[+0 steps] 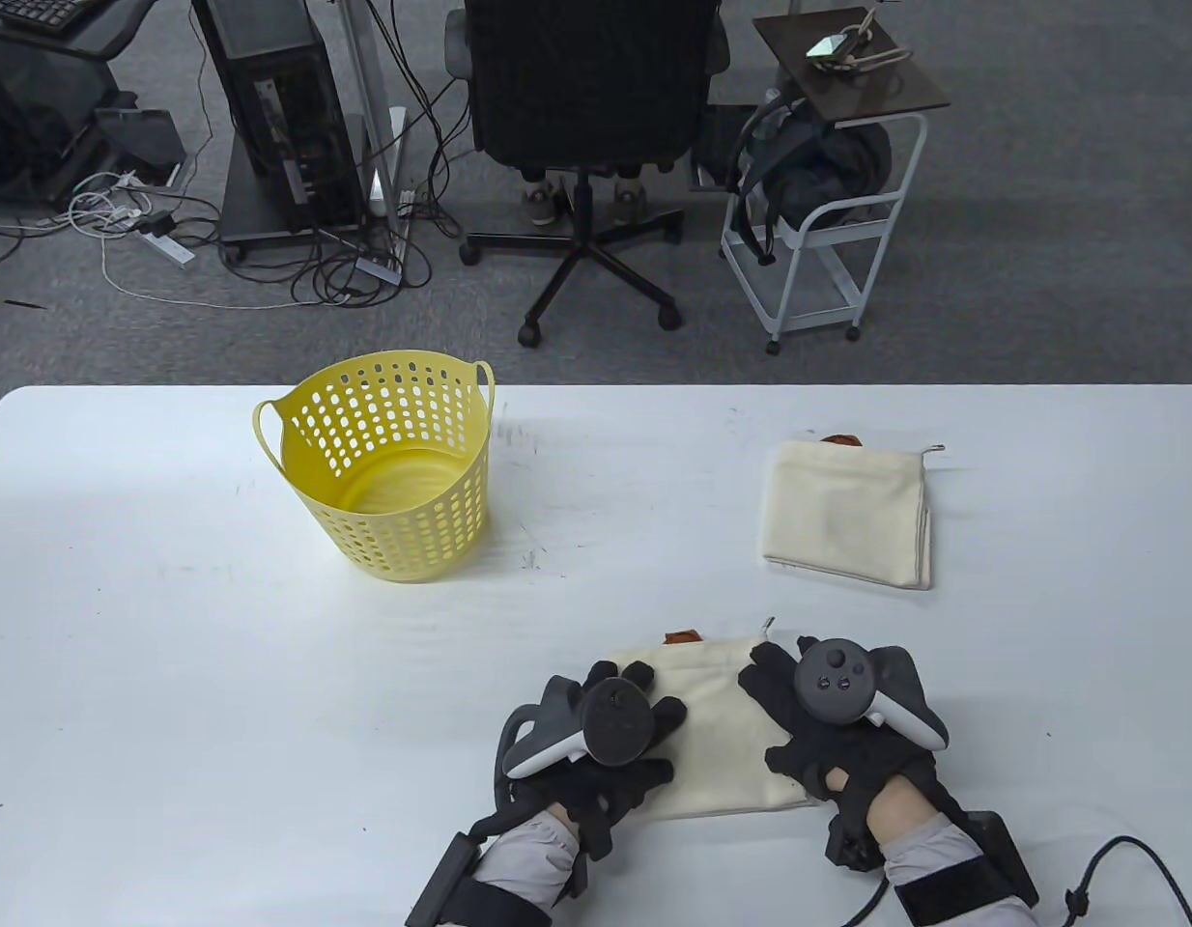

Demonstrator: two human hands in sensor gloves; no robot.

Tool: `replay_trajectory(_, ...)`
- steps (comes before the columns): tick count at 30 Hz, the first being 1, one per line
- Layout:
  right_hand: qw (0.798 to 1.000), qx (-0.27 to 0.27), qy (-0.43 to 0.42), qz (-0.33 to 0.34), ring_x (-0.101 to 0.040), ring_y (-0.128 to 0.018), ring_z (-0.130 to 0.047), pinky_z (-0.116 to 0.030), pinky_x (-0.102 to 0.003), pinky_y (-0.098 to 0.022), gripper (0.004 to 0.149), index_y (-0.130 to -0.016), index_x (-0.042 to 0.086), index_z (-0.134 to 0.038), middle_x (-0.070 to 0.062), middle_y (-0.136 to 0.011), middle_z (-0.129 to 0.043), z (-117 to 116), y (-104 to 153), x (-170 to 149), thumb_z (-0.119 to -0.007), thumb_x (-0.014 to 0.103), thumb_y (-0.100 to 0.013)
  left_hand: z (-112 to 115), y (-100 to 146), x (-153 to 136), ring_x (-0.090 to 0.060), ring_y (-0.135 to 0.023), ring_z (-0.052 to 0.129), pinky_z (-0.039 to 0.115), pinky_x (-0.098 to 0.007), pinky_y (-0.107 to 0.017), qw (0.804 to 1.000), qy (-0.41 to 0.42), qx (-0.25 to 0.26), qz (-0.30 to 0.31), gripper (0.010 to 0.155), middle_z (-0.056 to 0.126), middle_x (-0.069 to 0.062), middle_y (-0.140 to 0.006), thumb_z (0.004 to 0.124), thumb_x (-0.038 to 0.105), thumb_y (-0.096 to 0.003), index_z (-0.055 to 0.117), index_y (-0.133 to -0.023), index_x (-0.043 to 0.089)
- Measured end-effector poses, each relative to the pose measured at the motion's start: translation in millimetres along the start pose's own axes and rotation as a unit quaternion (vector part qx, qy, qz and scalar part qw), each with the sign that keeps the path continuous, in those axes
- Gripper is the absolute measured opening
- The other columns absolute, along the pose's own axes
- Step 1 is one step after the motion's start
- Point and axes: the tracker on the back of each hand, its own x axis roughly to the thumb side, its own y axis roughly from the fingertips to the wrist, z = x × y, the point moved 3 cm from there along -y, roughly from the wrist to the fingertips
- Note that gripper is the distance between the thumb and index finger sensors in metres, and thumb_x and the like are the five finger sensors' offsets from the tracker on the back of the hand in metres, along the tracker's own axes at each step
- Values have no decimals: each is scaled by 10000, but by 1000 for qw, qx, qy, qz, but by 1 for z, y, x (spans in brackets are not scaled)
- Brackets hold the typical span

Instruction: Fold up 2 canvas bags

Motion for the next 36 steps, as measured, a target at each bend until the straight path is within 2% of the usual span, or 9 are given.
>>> replay_trajectory(3, 1000, 16, 11, -19, -399, -1012, -104, -207, -672, -703, 796, -1083, 236, -436, 40, -1148, -227, -3, -4, -1, -908, 174, -445, -2, 0, 5, -435, -1085, 109, 205, -763, -691, 1000, 5, 2, 16, 560, 271, -167, -1233, 834, 243, -581, 647, -1109, 265)
replay_trajectory(9, 999, 15, 31, -25, -421, -1014, -160, -240, -675, -700, 793, -1076, 229, -404, 16, -1140, -209, -8, -5, 4, -883, 157, -448, 7, -4, 13, -338, -1095, 56, 149, -708, -723, 997, 18, -47, 54, 516, 241, -54, -1244, 740, 103, -583, 718, -1046, 329)
replay_trajectory(13, 997, 19, 65, -31, -425, -1009, -124, -208, -675, -697, 792, -1081, 222, -358, 4, -1138, -159, -12, -3, 9, -857, 169, -468, 11, -8, 13, -335, -1077, -1, 108, -722, -698, 995, 50, -71, 51, 518, 211, -10, -1237, 693, 87, -583, 736, -1039, 329)
replay_trajectory(17, 990, 14, 126, -56, -418, -989, -30, -114, -677, -680, 800, -1093, 209, -363, -9, -1148, -159, -11, 1, 26, -874, 223, -478, 13, -9, 11, -335, -1075, -12, 85, -760, -658, 994, 55, -82, 47, 485, 224, -21, -1249, 718, 221, -608, 697, -1076, 349)
replay_trajectory(20, 987, -45, 148, 37, -433, -990, -41, -124, -701, -667, 791, -1094, 178, -434, -65, -1161, -234, -12, 7, 52, -885, 311, -457, 14, -9, 12, -324, -1072, -31, 66, -769, -648, 994, 55, -88, 45, 498, 208, -25, -1251, 789, 349, -606, 674, -1091, 347)
replay_trajectory(22, 989, 8, 94, 117, -414, -983, -22, -106, -704, -647, 821, -1098, 218, -398, -28, -1163, -219, -24, 1, 62, -876, 371, -449, 14, -9, 12, -322, -1073, -32, 70, -770, -650, 994, 47, -89, 44, 507, 201, -17, -1251, 800, 349, -602, 661, -1090, 366)
replay_trajectory(26, 994, 93, 52, 28, -319, -946, 113, 3, -680, -624, 865, -1039, 399, -174, 49, -1142, -131, -43, -9, 45, -830, 403, -476, 16, -9, 9, -295, -1067, -53, 61, -768, -650, 993, 55, -95, 42, 550, 183, -38, -1254, 817, 342, -595, 621, -1108, 383)
replay_trajectory(32, 992, 65, 97, -44, -247, -991, 43, 8, -664, -649, 832, -1064, 379, -321, 128, -1141, -240, -28, -3, 27, -890, 321, -459, 11, -9, 6, -257, -1090, 14, 81, -775, -648, 995, 42, -87, 27, 667, 234, 5, -1248, 860, 367, -572, 522, -1147, 372)
replay_trajectory(36, 991, 82, 78, -73, -361, -993, 34, -15, -681, -653, 828, -1062, 403, -336, 164, -1138, -229, -22, -1, 11, -897, 307, -460, 4, -6, -3, -234, -1107, 89, 112, -776, -651, 997, 31, -73, 3, 788, 270, 14, -1239, 900, 422, -545, 431, -1170, 322)
